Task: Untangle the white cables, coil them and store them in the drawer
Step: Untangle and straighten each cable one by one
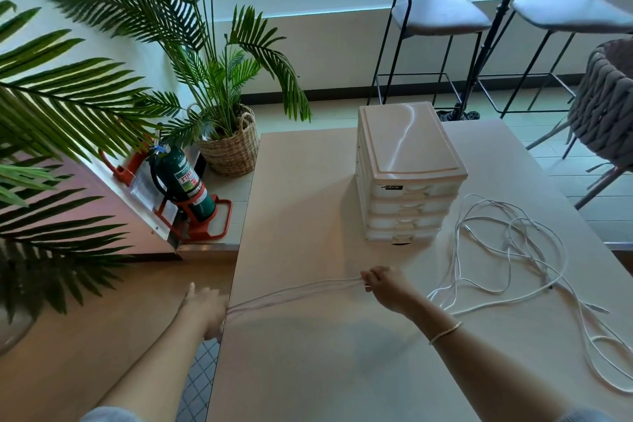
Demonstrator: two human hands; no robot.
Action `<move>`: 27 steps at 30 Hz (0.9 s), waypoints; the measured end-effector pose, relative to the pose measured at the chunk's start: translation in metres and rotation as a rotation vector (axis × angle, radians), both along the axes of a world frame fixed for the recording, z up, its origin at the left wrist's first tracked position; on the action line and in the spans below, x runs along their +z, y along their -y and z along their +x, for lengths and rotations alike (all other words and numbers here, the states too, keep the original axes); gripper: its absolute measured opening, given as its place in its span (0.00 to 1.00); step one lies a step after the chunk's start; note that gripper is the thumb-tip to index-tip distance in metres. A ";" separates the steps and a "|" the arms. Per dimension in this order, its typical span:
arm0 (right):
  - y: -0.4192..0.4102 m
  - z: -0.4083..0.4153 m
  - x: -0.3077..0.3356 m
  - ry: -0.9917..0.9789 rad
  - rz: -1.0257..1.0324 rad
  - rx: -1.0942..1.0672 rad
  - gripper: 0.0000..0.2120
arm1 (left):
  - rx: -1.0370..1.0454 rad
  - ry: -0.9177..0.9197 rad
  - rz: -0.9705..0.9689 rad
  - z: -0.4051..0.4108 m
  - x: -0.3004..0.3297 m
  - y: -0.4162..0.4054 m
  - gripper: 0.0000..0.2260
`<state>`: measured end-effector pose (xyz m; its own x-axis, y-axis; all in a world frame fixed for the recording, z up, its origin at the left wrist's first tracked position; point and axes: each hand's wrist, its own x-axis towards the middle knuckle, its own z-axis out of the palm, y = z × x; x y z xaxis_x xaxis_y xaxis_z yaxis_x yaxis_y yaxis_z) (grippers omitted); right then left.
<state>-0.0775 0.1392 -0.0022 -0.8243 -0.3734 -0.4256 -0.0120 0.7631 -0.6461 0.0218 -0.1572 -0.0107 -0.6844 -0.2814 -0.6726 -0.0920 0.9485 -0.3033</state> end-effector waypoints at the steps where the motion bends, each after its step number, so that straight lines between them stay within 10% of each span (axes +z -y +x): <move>1: -0.001 -0.001 0.000 0.009 -0.003 -0.003 0.16 | -0.012 -0.056 0.007 -0.005 0.002 -0.005 0.17; 9: 0.006 -0.001 0.004 0.010 0.074 0.014 0.17 | -0.224 -0.655 0.561 -0.051 0.017 -0.119 0.15; 27: 0.009 0.001 0.016 -0.030 0.030 0.111 0.17 | -0.432 -0.580 0.375 -0.054 0.004 -0.135 0.08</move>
<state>-0.0769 0.1306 0.0141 -0.7911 -0.4505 -0.4138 -0.1164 0.7750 -0.6212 -0.0320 -0.0225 -0.0064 -0.9494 0.2611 -0.1745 0.2608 0.9651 0.0250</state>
